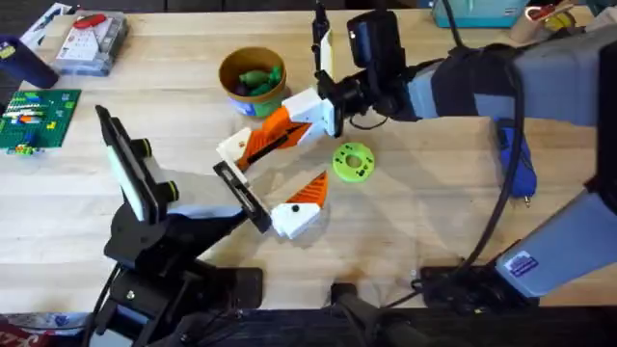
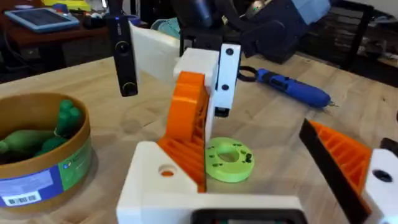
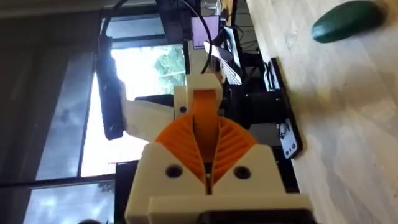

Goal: Pick up the gripper from the table and insert it into the empty holder that is missing its gripper. Then pick up a screw, insert it into the mounting hole, and use the screwdriver to tighten it. Finally, clean up the table by picking up the vegetable and placing it into the bucket.

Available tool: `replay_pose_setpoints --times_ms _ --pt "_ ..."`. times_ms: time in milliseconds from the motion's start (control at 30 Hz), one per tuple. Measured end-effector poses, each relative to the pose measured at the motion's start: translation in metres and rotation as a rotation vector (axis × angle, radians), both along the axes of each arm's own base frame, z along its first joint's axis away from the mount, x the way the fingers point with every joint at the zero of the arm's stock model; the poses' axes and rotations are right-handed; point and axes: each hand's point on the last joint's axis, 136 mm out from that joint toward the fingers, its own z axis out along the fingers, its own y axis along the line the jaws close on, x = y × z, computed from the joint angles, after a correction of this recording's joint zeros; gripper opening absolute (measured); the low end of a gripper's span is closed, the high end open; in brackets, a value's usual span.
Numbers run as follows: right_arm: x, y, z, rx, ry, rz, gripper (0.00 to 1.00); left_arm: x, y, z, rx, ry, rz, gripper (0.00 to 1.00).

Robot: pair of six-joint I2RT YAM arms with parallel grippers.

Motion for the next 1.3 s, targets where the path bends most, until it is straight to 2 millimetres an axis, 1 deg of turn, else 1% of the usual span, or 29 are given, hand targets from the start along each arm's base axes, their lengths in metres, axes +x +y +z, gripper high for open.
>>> replay_pose_setpoints --times_ms 200,1300 --pt "0.004 0.005 0.002 0.002 0.000 0.006 0.016 0.003 0.002 0.001 0.000 -0.003 0.021 0.991" --pt "0.009 0.011 -0.001 -0.021 -0.021 -0.031 0.008 0.006 0.006 0.000 -0.003 0.005 0.047 0.991"
